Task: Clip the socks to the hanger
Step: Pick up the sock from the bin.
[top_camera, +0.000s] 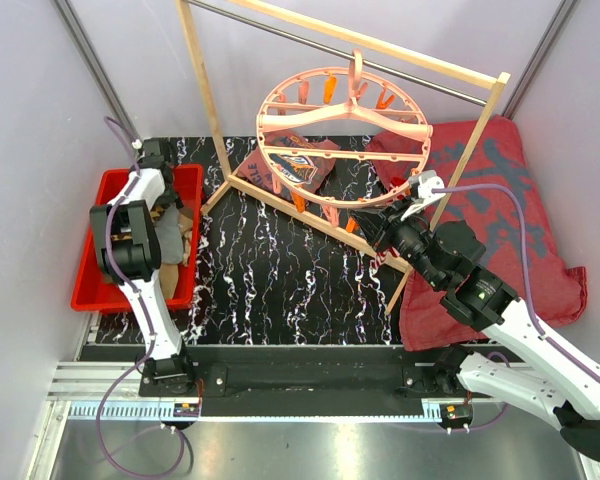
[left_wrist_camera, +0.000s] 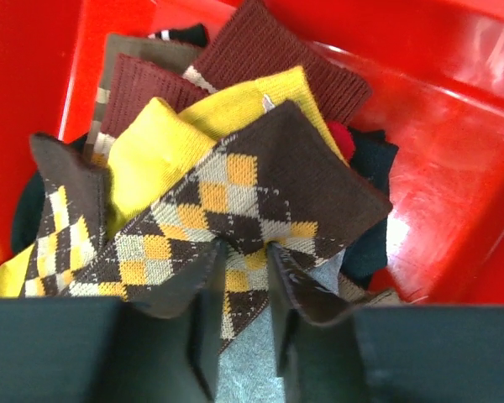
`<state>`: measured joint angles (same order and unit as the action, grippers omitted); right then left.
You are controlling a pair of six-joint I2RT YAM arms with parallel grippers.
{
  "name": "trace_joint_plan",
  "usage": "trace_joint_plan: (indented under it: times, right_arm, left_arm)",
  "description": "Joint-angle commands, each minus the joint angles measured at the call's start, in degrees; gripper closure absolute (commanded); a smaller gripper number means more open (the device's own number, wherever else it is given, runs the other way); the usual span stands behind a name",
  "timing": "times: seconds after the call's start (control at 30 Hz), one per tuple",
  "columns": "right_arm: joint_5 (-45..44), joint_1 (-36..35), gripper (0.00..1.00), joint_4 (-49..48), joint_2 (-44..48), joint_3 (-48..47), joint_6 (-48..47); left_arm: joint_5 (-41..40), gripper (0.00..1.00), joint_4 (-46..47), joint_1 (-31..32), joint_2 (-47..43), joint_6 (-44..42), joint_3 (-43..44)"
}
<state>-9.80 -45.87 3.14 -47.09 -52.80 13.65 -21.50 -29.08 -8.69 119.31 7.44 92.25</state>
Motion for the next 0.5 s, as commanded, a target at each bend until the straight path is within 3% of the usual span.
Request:
trace_joint_plan:
  times: [0.0,0.13,0.47]
  right_arm:
    - [-0.04,-0.28,0.87,1.26,0.25,0.06,-0.99]
    - [0.05,-0.28,0.87,1.26,0.16,0.06,-0.91]
    - [-0.04,-0.28,0.87,1.17,0.33,-0.29,-1.43]
  left_arm:
    - [0.93,0.85,0.96,-0.63,0.05,-1.03,2.15]
    - [1.54,1.00,1.31,-0.63,-2.40,-1.11,0.66]
    - [-0.82,1.00,1.84,-0.63,-19.35,-0.32,-6.72]
